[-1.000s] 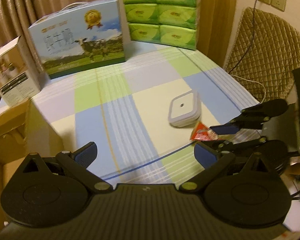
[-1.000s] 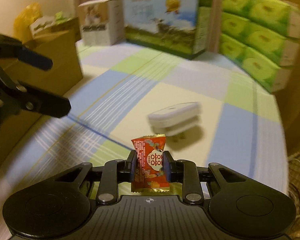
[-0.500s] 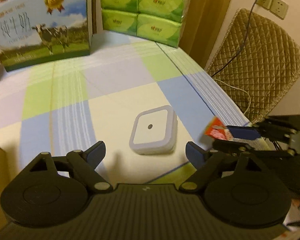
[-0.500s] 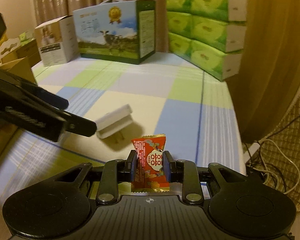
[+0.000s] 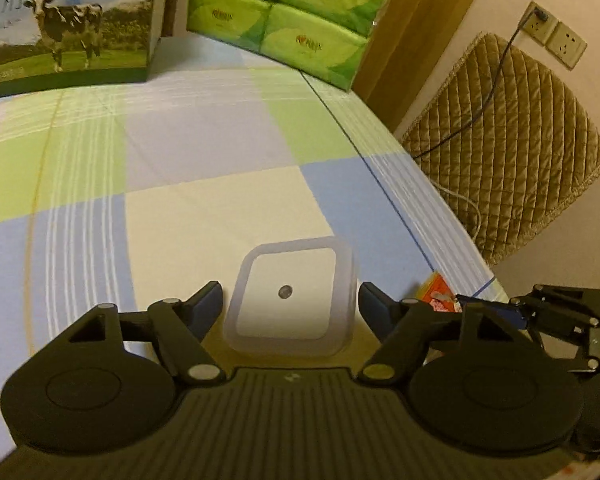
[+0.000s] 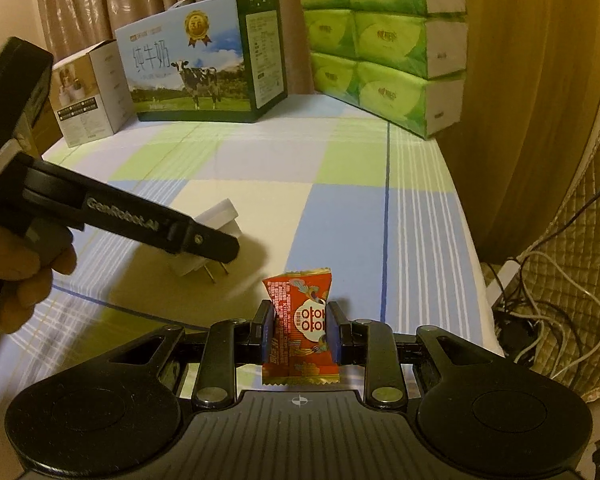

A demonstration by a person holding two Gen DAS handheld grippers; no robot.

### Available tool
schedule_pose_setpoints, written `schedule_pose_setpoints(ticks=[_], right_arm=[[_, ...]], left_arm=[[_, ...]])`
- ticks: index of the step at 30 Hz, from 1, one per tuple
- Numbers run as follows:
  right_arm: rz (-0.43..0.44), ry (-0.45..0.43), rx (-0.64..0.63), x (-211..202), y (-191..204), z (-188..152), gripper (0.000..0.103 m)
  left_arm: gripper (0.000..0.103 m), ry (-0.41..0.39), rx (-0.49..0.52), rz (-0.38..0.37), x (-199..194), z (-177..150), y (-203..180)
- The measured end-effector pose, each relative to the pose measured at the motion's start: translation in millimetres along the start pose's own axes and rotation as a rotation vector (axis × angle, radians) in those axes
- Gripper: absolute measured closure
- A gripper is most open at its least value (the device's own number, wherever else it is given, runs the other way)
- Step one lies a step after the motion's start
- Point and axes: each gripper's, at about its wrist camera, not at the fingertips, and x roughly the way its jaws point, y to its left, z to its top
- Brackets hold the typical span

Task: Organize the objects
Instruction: 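Grasp the red candy with the right gripper while the left grasps the white plug, then lift the plug with the left gripper while the right carries the candy toward the box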

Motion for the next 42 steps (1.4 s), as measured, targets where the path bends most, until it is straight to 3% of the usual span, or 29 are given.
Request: schedule_pose_setpoints(ticks=[8,11,16,28,42], right_arm=[[-0.019,0.009,0.022,-5,-1,0,0.079],[-0.031,0.016,0.032,-10,-2,0,0.079],[-0.038,0.016,0.043,-30,2,-2,0.079],[-0.048,0.006,0.055,-108,31,-6,0.079],[-0.033,-0.062,0.086,-216,87,-18,0.079]], left_arm=[[0.040,0.026,-0.006,0.003,0,-5,-5],[0.040,0.031,-0.002,0.048,-9,-13,-12],[0.040,0.018,-0.028,0.054,-33,-27,-24],[0.040,-0.026,-0.014,0.142,-125,-66,-61],[0.040,-0.125,0.010,0.188,-246,-111,-100]])
